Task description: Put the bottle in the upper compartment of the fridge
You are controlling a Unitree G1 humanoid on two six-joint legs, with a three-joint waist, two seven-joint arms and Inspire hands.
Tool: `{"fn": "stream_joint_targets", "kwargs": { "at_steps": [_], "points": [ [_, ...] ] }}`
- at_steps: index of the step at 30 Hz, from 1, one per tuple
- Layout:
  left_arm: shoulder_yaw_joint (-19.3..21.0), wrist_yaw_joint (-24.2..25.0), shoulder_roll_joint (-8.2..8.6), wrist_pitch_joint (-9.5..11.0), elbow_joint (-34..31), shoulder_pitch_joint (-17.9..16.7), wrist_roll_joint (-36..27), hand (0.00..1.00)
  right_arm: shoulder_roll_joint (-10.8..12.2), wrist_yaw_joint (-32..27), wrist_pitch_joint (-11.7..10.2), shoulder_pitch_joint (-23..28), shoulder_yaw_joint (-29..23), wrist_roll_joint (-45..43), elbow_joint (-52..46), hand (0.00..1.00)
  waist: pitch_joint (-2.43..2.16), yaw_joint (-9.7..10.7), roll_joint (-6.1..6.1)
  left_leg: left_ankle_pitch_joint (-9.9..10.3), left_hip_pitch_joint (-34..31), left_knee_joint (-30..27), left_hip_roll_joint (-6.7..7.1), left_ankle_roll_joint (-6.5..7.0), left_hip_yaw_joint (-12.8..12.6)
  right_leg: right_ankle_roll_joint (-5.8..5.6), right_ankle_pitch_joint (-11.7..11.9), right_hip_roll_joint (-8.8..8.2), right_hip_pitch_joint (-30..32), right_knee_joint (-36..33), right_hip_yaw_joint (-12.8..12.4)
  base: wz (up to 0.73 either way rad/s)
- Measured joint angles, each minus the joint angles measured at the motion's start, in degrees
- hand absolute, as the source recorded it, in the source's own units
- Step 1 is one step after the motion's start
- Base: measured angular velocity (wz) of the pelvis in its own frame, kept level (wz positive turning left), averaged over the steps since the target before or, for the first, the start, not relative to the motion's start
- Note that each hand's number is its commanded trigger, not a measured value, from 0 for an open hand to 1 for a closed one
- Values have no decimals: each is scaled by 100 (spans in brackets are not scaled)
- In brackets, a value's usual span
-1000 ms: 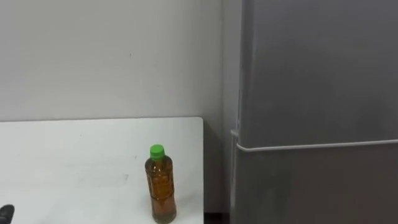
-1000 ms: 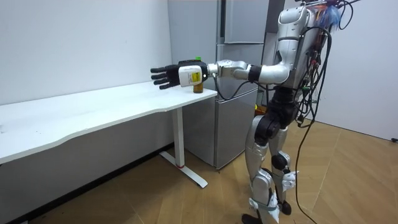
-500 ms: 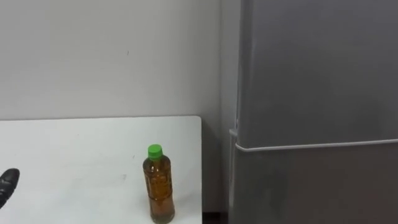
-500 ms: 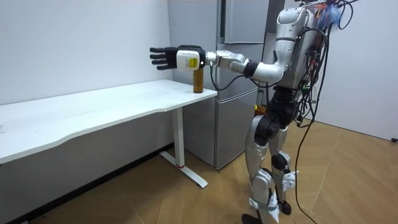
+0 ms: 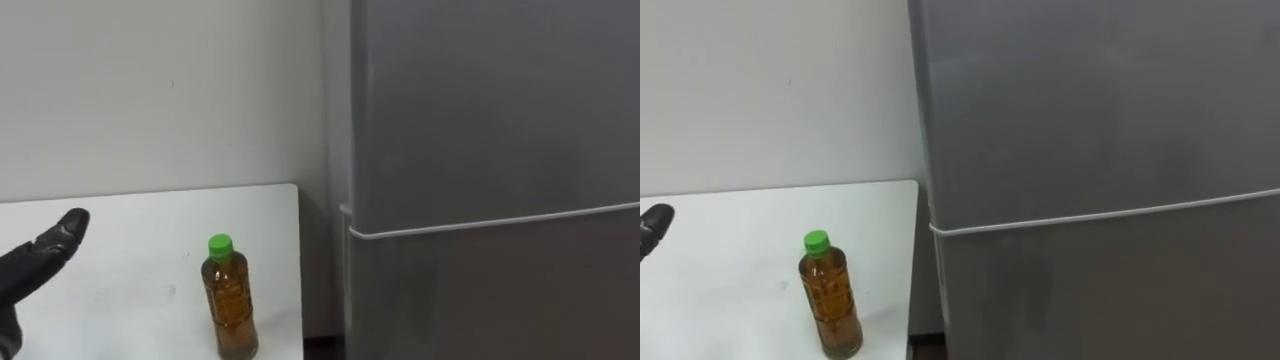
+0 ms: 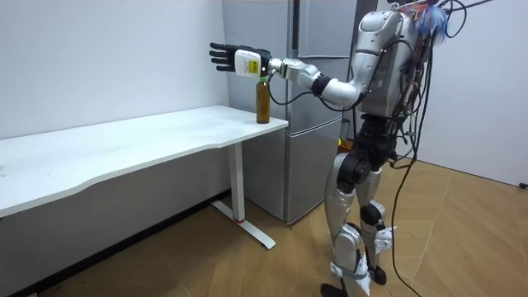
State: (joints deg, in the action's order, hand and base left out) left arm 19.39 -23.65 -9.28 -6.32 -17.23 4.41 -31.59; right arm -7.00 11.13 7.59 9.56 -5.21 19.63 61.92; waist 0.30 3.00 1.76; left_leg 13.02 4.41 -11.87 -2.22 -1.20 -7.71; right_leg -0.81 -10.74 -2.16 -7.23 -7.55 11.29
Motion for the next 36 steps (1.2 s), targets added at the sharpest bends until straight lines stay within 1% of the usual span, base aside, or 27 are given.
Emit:
{"fn": "stream_joint_targets", "kwargs": {
  "at_steps": [2, 3, 5, 8, 10, 11, 12, 16, 17, 20, 22, 25, 26, 30, 31, 33, 36],
  "points": [
    [-199, 79, 1, -69, -235, 74, -5, 0, 2, -5, 0, -69, 5, 13, 83, 0, -2, 40, 4, 0, -38, 1, 0, 0, -2, -1, 1, 0, 10, -11, 36, 0],
    [-268, 98, 1, -70, -303, 103, -22, 0, 2, -12, -1, -82, 9, 13, 88, 0, -3, 44, 6, 0, -52, 2, 0, 0, -1, -1, 1, 0, 22, -13, 40, 3],
    [-500, 264, 1, -71, -502, 174, -22, 0, -3, -37, -4, -138, 61, 14, 145, 0, -3, 128, 22, 0, -55, 4, -2, 0, 0, -1, 3, 0, 25, -21, 34, 2],
    [-692, 417, 1, -77, -501, 330, -23, 0, -14, -42, -10, -188, 67, 21, 236, 0, -3, 152, 77, 0, 31, 41, -5, 0, -19, 0, 3, 5, -24, -23, 1, -8],
    [-845, 473, 2, -86, -501, 413, -28, 0, -19, -43, -3, -202, 112, 25, 236, 0, -6, 222, 82, 0, 56, 47, -8, 0, -18, 0, 3, 7, -41, -23, -20, -3],
    [-955, 527, 2, -87, -501, 459, -28, 0, -24, -46, 3, -244, 157, 26, 248, 0, 6, 282, 73, 0, 97, 60, -8, 0, -18, -1, 3, 6, -77, -23, -26, 0],
    [-1032, 591, 2, -106, -497, 459, -28, 0, -24, -47, 9, -291, 184, 25, 265, 0, 19, 301, 70, 0, 130, 68, -8, 0, -24, -1, 3, 6, -100, -23, -39, 0],
    [-1207, 811, 6, -243, -471, 459, -38, 0, -10, -44, 10, -297, 226, 21, 267, 0, 32, 355, 52, 0, 140, 65, -12, 0, -69, 0, 3, 7, -82, -26, -65, -7],
    [-1283, 852, 7, -254, -442, 459, -37, 0, -11, -42, 11, -298, 226, 23, 274, 0, 37, 357, 43, 0, 140, 59, -15, 0, -92, 0, 4, 9, -72, -32, -113, -10],
    [-1365, 972, 45, -309, -401, 459, -44, 0, -13, -42, 22, -314, 242, 37, 273, 0, 39, 359, 34, 0, 127, 57, -14, 0, -116, 0, 4, 11, -5, -35, -164, -6],
    [-1424, 1015, 81, -334, -387, 459, -42, 0, -13, -40, 74, -328, 241, 41, 263, 0, 39, 370, 31, 0, 118, 58, -12, 0, -116, -3, 5, 13, 5, -25, -173, -2],
    [-1523, 1094, 104, -367, -314, 460, -55, 0, -20, -24, 80, -344, 284, 51, 250, 0, 29, 431, 31, 0, 115, 57, -12, 0, -117, -3, 5, 16, 5, -22, -166, 0],
    [-1528, 1117, 110, -408, -274, 463, -85, 0, -23, -9, 89, -363, 284, 53, 250, 0, 22, 472, 39, 0, 112, 57, -12, 0, -119, -3, 5, 17, 15, -23, -161, 0],
    [-1528, 1273, 142, -590, -152, 546, -150, 0, -29, 6, 125, -362, 281, 60, 235, 0, 5, 509, 63, 0, 112, 61, -14, 0, -137, -3, 6, 16, 24, -29, -165, -3],
    [-1535, 1312, 167, -623, -84, 615, -153, 0, -29, 6, 127, -366, 280, 59, 233, 0, 4, 531, 64, 0, 111, 62, -15, 0, -137, -3, 6, 16, 17, -32, -160, 0],
    [-1579, 1316, 167, -642, 50, 745, -157, 0, -29, 3, 129, -381, 283, 57, 230, 0, 1, 573, 70, 0, 114, 63, -15, 0, -136, -3, 7, 16, -17, -39, -162, 0],
    [-1627, 1356, 167, -724, 241, 956, -167, 0, -29, -5, 134, -380, 282, 58, 199, 0, -4, 627, 79, 0, 132, 93, -15, 0, -140, -3, 8, 16, -20, -39, -178, -2]
  ]
}}
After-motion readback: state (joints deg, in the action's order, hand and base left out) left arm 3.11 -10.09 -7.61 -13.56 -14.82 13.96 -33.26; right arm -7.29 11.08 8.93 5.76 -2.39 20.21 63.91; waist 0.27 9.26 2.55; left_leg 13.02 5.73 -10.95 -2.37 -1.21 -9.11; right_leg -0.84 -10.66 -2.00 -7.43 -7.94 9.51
